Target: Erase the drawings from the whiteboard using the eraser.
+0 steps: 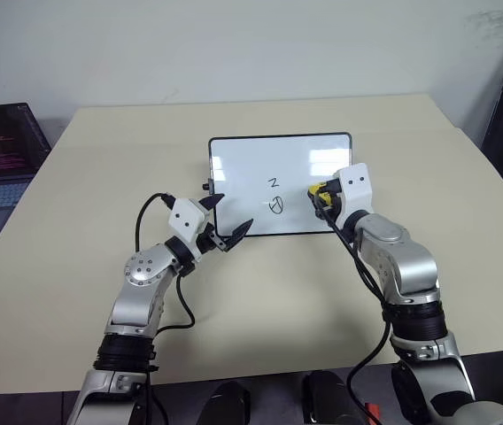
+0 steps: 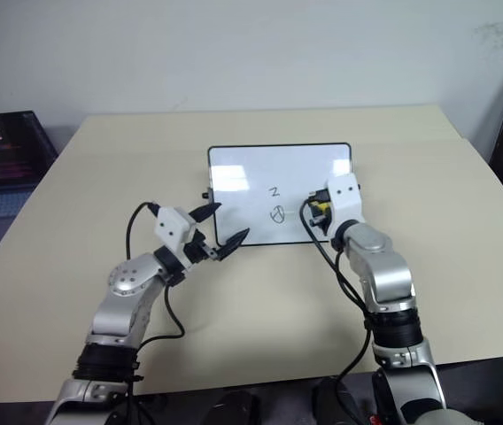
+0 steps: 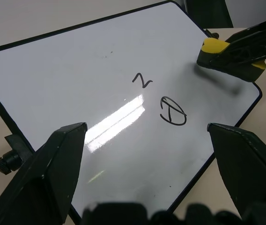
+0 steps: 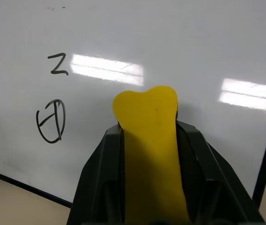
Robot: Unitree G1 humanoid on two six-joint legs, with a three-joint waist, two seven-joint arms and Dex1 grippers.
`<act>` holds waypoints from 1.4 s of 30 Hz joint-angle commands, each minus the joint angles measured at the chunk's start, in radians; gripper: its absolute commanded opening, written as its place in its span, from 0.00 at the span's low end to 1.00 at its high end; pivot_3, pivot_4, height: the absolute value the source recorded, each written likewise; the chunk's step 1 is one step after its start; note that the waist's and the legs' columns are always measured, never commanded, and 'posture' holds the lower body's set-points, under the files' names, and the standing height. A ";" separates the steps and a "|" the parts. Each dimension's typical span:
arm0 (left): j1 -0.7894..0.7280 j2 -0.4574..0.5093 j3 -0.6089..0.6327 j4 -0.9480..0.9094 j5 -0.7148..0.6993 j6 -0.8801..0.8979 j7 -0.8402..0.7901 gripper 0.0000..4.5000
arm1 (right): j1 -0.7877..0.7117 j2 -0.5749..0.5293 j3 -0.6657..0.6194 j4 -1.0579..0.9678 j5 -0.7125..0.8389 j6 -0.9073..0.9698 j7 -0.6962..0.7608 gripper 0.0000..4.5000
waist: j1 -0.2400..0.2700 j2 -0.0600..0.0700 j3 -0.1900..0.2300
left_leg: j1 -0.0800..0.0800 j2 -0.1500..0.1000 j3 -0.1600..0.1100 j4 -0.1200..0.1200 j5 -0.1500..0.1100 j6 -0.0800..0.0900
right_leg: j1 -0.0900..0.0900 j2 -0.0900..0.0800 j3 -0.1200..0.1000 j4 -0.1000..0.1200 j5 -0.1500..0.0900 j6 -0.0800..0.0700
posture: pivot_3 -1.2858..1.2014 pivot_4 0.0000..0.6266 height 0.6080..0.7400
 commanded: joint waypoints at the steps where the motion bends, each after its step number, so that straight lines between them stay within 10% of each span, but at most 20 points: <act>1: -0.014 0.004 0.008 -0.021 -0.010 -0.014 -0.006 1.00 | -0.050 -0.012 0.021 -0.007 -0.008 -0.065 0.007 0.27 | -0.001 0.000 0.000 | 0.000 0.000 0.000 0.000 0.000 0.000 | 0.000 0.000 0.000 0.000 0.000 0.000 | 0.52 0.24 1.00; 20: 0.017 0.006 0.022 -0.054 -0.008 -0.008 0.019 1.00 | -0.327 0.049 0.168 0.570 -0.150 -0.507 0.010 0.27 | -0.008 0.000 0.000 | 0.001 0.000 0.000 0.000 0.000 0.000 | 0.000 0.000 0.000 0.000 0.000 0.000 | 0.52 0.24 1.00; 42: 0.059 0.030 0.050 -0.123 -0.012 0.027 0.047 1.00 | -0.228 0.016 0.278 0.604 -0.259 -0.568 0.099 0.27 | -0.008 0.000 0.000 | 0.002 0.000 0.000 0.000 0.000 0.000 | 0.002 0.000 0.000 0.001 0.000 0.000 | 0.52 0.24 1.00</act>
